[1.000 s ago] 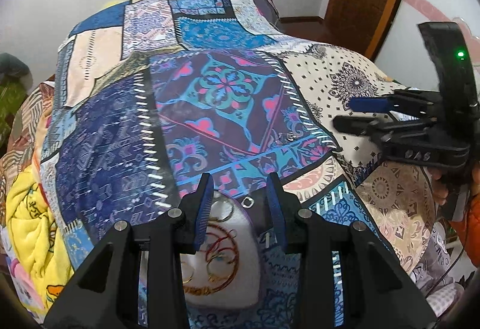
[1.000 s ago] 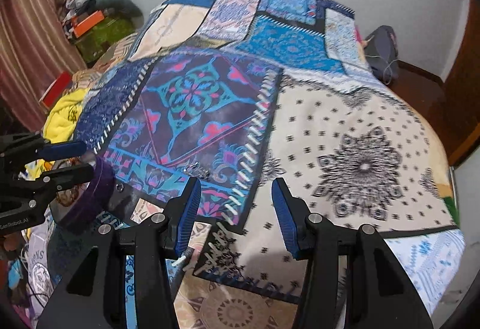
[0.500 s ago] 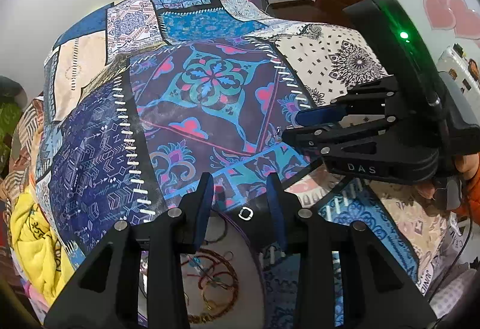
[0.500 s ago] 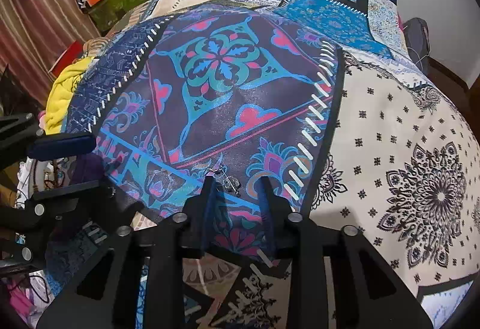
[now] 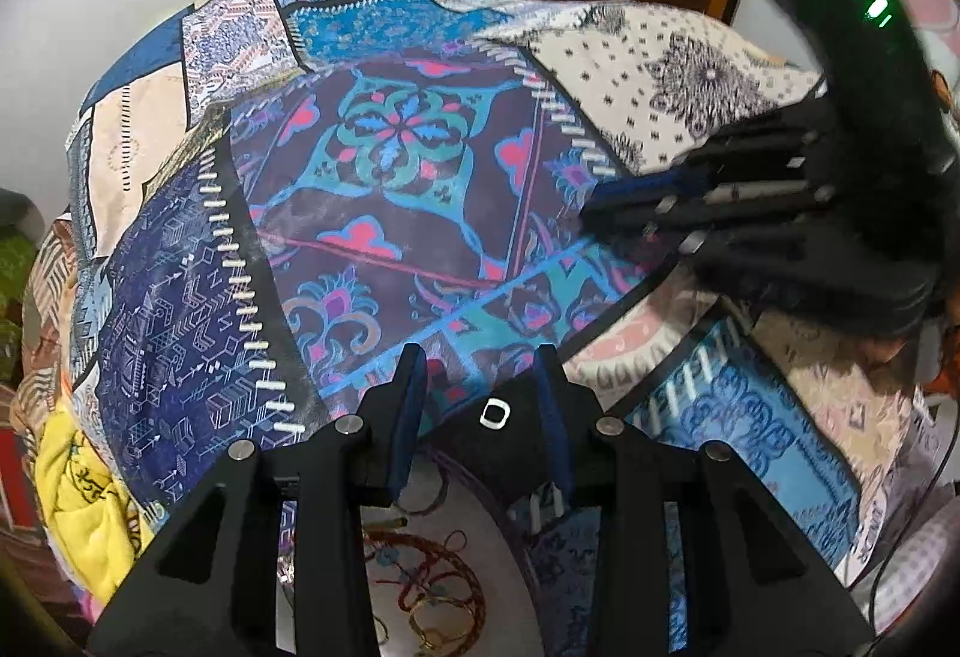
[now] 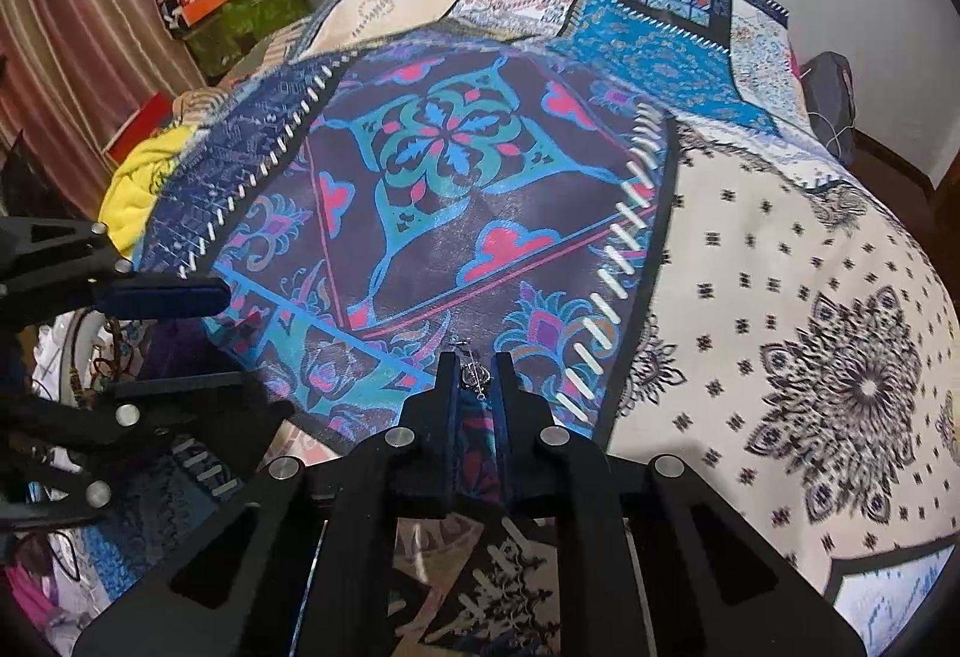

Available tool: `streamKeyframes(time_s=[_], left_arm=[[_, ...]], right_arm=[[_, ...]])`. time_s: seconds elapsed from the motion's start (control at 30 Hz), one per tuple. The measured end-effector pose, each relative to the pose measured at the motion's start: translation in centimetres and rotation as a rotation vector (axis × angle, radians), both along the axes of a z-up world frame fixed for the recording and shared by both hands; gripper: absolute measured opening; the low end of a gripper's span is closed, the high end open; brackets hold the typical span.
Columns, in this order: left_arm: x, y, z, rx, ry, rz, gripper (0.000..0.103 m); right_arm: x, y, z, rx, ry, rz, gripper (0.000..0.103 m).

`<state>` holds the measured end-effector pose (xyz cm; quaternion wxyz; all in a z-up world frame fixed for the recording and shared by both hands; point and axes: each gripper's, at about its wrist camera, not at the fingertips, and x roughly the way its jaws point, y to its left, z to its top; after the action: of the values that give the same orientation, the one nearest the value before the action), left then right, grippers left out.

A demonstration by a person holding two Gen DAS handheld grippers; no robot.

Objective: Organize jewelry
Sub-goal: 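Grasp the small silver earring with the right tool and lift it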

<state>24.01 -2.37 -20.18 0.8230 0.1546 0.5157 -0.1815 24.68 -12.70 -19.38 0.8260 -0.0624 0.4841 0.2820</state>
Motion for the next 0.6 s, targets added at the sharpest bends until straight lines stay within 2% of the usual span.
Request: streamKeyframes(time_s=[0.13, 0.4, 0.47, 0.6], left_arm=[[0.0, 0.3, -0.4, 0.012, 0.045, -0.001, 0.036], [-0.7, -0.4, -0.5, 0.018, 0.073, -0.022, 0.035], [-0.6, -0.6, -0.8, 0.049, 0.059, -0.009, 0.031], [-0.2, -0.6, -1.1, 0.049, 0.075, 0.005, 0.025]], right_arm=[[-0.3, -1.3, 0.6, 0.030, -0.013, -0.025, 0.009], [-0.3, -3.0, 0.9, 0.073, -0.012, -0.064, 0.009], [-0.2, -3.0, 0.9, 0.080, -0.012, -0.064, 0.009], [-0.4, -3.0, 1.1, 0.091, -0.017, -0.057, 0.009]])
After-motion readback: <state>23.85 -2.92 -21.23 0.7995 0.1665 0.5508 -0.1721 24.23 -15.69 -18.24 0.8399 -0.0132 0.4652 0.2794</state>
